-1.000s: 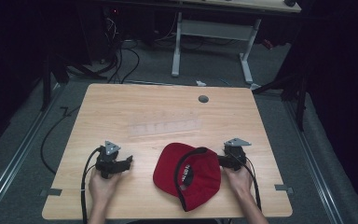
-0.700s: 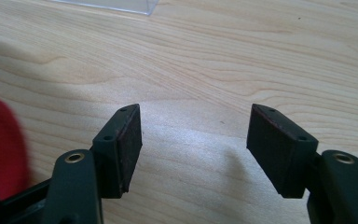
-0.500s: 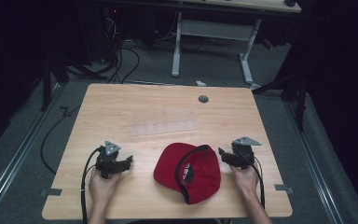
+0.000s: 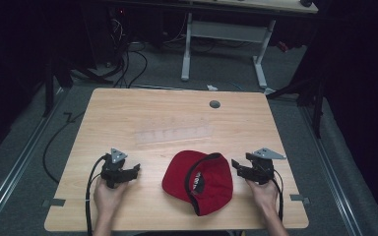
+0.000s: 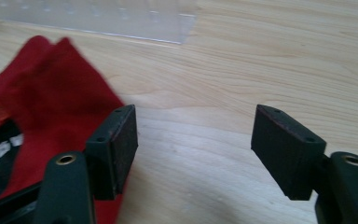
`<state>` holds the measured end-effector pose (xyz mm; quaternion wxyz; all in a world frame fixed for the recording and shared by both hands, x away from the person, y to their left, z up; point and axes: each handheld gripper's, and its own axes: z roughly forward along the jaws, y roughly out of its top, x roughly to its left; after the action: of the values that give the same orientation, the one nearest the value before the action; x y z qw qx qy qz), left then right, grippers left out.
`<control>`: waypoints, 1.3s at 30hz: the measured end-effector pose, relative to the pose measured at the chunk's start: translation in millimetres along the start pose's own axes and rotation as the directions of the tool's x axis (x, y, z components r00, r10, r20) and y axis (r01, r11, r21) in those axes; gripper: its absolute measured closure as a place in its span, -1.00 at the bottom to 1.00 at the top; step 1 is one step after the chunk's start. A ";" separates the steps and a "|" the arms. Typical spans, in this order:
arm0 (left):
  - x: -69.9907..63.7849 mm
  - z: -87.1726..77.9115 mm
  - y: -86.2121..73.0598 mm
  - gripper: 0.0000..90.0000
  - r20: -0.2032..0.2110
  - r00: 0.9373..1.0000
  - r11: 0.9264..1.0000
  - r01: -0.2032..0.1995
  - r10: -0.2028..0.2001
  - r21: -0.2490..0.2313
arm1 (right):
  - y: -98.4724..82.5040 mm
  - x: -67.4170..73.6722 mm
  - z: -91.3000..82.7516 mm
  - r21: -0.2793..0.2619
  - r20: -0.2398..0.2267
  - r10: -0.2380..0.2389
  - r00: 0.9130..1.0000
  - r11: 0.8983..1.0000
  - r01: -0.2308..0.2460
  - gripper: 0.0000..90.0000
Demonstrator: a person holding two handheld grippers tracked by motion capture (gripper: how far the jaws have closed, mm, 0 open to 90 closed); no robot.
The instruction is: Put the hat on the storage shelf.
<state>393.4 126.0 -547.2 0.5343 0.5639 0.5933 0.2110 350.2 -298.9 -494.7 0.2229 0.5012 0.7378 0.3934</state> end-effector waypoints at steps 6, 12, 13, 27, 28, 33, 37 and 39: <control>0.0 0.0 0.0 -0.36 0.000 1.000 1.000 0.000 0.000 0.000 | 1.7 10.5 -0.3 0.006 -0.065 -0.030 0.997 1.000 0.031 -0.36; 0.0 0.0 0.0 -0.36 0.000 1.000 1.000 0.000 0.000 0.000 | 6.5 19.4 4.9 0.008 -0.116 -0.062 0.991 0.998 0.063 -0.43; 0.0 0.0 0.0 -0.36 0.000 1.000 1.000 0.000 0.000 0.000 | 7.8 21.1 5.5 0.006 -0.126 -0.066 0.990 0.998 0.067 -0.44; 0.0 0.0 0.0 -0.36 0.000 1.000 1.000 0.000 0.000 0.000 | 25.1 39.4 28.2 0.027 -0.215 -0.126 0.968 0.991 0.135 -0.51; 0.0 0.0 0.0 -0.36 0.000 1.000 1.000 0.000 0.000 0.000 | 25.8 40.4 30.1 0.030 -0.221 -0.128 0.967 0.990 0.138 -0.51; 0.0 0.0 0.0 -0.36 0.000 1.000 1.000 0.000 0.000 0.000 | 29.4 46.0 40.1 0.048 -0.247 -0.143 0.958 0.986 0.160 -0.51; 0.0 0.0 0.0 -0.36 0.000 1.000 1.000 0.000 0.000 0.000 | 28.2 44.7 49.1 0.062 -0.278 -0.124 0.953 0.987 0.146 -0.51; 0.0 0.0 0.0 -0.36 0.000 1.000 1.000 0.000 0.000 0.000 | 27.3 44.1 51.3 0.071 -0.283 -0.118 0.952 0.987 0.144 -0.51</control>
<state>393.4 126.0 -547.1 0.5343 0.5640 0.5933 0.2110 385.1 -235.0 -500.2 0.1196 0.4006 0.8106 0.4101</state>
